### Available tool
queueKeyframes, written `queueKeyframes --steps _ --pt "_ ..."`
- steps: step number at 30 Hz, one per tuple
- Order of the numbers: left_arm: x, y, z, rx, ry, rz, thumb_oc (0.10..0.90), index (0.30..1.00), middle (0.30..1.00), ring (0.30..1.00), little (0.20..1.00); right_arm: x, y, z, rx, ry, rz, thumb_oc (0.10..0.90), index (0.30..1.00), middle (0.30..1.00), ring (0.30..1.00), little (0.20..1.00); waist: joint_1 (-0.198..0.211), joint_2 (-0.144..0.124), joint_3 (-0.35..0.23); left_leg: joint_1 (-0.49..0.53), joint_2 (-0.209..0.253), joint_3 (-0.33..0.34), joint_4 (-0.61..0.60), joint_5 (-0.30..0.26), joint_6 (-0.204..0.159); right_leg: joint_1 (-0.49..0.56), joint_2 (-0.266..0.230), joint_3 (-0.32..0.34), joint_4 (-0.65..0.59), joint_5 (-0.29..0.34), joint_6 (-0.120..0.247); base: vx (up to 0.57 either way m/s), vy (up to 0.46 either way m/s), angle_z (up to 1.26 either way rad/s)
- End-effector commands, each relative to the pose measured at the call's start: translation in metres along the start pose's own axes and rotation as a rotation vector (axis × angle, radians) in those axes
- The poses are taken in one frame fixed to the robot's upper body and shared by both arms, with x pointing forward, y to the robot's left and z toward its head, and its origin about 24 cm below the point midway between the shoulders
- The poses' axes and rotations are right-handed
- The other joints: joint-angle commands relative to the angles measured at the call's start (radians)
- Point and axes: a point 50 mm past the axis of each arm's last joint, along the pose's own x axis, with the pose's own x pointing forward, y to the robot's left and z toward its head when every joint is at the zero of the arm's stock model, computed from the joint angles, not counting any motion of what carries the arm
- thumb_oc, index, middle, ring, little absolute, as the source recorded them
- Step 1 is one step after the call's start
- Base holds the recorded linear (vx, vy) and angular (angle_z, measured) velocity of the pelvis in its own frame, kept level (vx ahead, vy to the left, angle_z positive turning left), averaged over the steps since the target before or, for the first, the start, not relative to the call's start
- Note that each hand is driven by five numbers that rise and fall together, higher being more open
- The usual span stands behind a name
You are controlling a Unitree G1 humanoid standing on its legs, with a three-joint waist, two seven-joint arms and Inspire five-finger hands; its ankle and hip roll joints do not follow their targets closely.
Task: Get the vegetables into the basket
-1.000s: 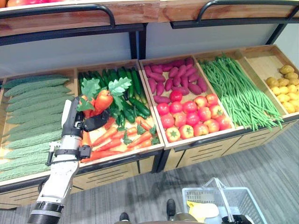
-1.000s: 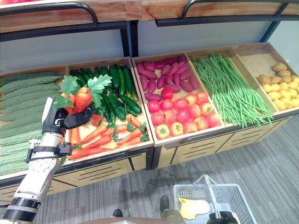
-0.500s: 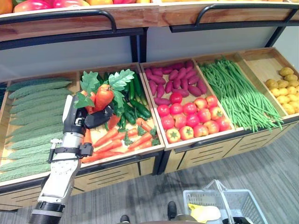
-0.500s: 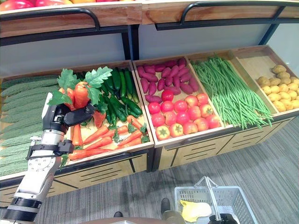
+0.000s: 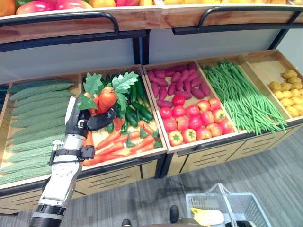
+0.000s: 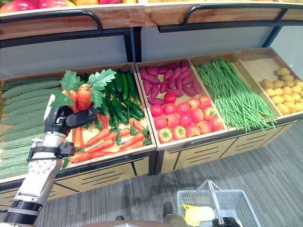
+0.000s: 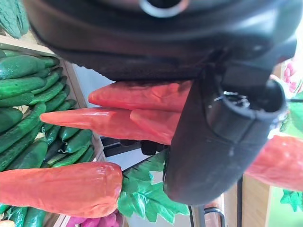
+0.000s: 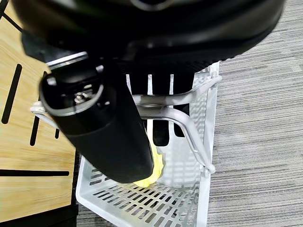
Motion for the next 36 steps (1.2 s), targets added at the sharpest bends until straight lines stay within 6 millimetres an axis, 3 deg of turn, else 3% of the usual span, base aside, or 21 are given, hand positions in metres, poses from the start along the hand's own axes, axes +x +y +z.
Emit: queueKeyframes --steps 1,8,11,12,14,16,19,23,24,30,36 --pt "0.031 0.002 0.062 -0.035 -0.342 -0.02 0.4 0.3 0.3 0.3 0.3 0.004 -0.013 0.024 0.027 -0.076 -0.044 0.4 0.3 0.3 0.3 0.3 0.002 -0.064 -0.009 -0.02 0.013 -0.026 0.108 -0.092 -0.015 0.013 -0.123 0.018 0.012 0.009 0.09 -0.08 0.057 0.0" --pt "0.038 -0.002 0.064 -0.05 -0.352 -0.046 0.4 0.3 0.3 0.3 0.3 0.004 -0.016 0.029 0.051 -0.092 -0.053 0.4 0.3 0.3 0.3 0.3 -0.011 -0.078 0.012 -0.036 -0.032 -0.002 0.147 -0.13 0.026 -0.057 -0.17 0.071 0.108 0.056 0.121 -0.07 0.131 -0.04" --pt "0.039 -0.007 0.064 -0.049 -0.354 -0.069 0.4 0.3 0.3 0.3 0.3 0.004 -0.013 0.026 0.049 -0.084 -0.044 0.4 0.3 0.3 0.3 0.3 -0.029 -0.09 0.016 -0.014 -0.071 0.025 0.115 -0.128 0.047 -0.09 -0.198 0.108 0.117 0.151 0.152 -0.07 0.164 -0.14" --pt "0.039 -0.007 0.064 -0.049 -0.354 -0.069 0.4 0.3 0.3 0.3 0.3 0.004 -0.013 0.026 0.05 -0.084 -0.044 0.4 0.3 0.3 0.3 0.3 -0.029 -0.091 0.016 -0.014 -0.071 0.026 0.114 -0.127 0.047 -0.091 -0.198 0.109 0.117 0.151 0.152 -0.07 0.127 -0.17" --pt "0.043 -0.009 0.067 -0.046 -0.37 -0.086 0.4 0.3 0.3 0.3 0.3 0.004 -0.009 0.028 0.059 -0.093 -0.036 0.4 0.3 0.3 0.3 0.3 -0.045 -0.095 0.028 -0.018 -0.092 0.059 0.082 -0.106 0.057 -0.149 -0.217 0.118 0.113 0.232 0.168 -0.23 0.185 -0.29" --pt "0.043 -0.009 0.066 -0.034 -0.362 -0.095 0.4 0.3 0.3 0.3 0.3 0.003 -0.004 0.025 0.064 -0.087 -0.021 0.4 0.3 0.3 0.3 0.3 -0.043 -0.086 0.032 -0.025 -0.086 0.078 0.065 -0.093 0.063 -0.159 -0.224 0.079 0.144 0.197 0.155 -0.23 0.135 -0.36" --pt "0.042 -0.006 0.066 -0.025 -0.353 -0.09 0.4 0.3 0.3 0.3 0.3 0.003 -0.001 0.023 0.065 -0.084 -0.018 0.4 0.3 0.3 0.3 0.3 -0.031 -0.057 0.038 -0.031 -0.067 0.116 0.031 -0.062 0.076 -0.139 -0.227 -0.033 0.285 0.079 0.123 -0.19 0.124 -0.45" --pt "0.038 -0.001 0.064 0.001 -0.341 -0.076 0.4 0.3 0.3 0.3 0.3 0.003 -0.004 0.024 0.05 -0.083 -0.024 0.4 0.3 0.3 0.3 0.3 -0.012 -0.041 0.029 -0.035 -0.067 0.173 0.022 -0.055 0.091 -0.118 -0.249 -0.107 0.415 0.028 0.103 -0.11 0.095 -0.55" --pt "0.038 0.001 0.066 0.01 -0.347 -0.069 0.4 0.3 0.3 0.3 0.3 0.004 -0.004 0.026 0.048 -0.085 -0.025 0.4 0.3 0.3 0.3 0.3 -0.006 -0.037 0.023 -0.028 -0.068 0.172 0.017 -0.067 0.088 -0.098 -0.258 -0.12 0.454 0.009 0.116 -0.04 0.034 -0.69" --pt "0.033 0.009 0.065 0.04 -0.338 -0.041 0.4 0.3 0.3 0.3 0.3 0.004 -0.005 0.03 0.006 -0.098 -0.021 0.4 0.3 0.3 0.3 0.3 0.019 -0.059 -0.009 -0.028 -0.057 0.27 0.03 -0.06 0.067 0.008 -0.244 -0.206 0.288 -0.021 0.125 -0.01 -0.097 -0.65" --pt "0.033 0.003 0.064 0.022 -0.342 -0.061 0.4 0.3 0.3 0.3 0.3 0.003 -0.012 0.022 0.009 -0.075 -0.041 0.4 0.3 0.3 0.3 0.3 0.003 -0.05 -0.024 -0.047 0.001 0.307 0.026 0.008 0.012 0.065 -0.161 -0.213 0.117 -0.088 0.102 -0.01 -0.212 -0.41"
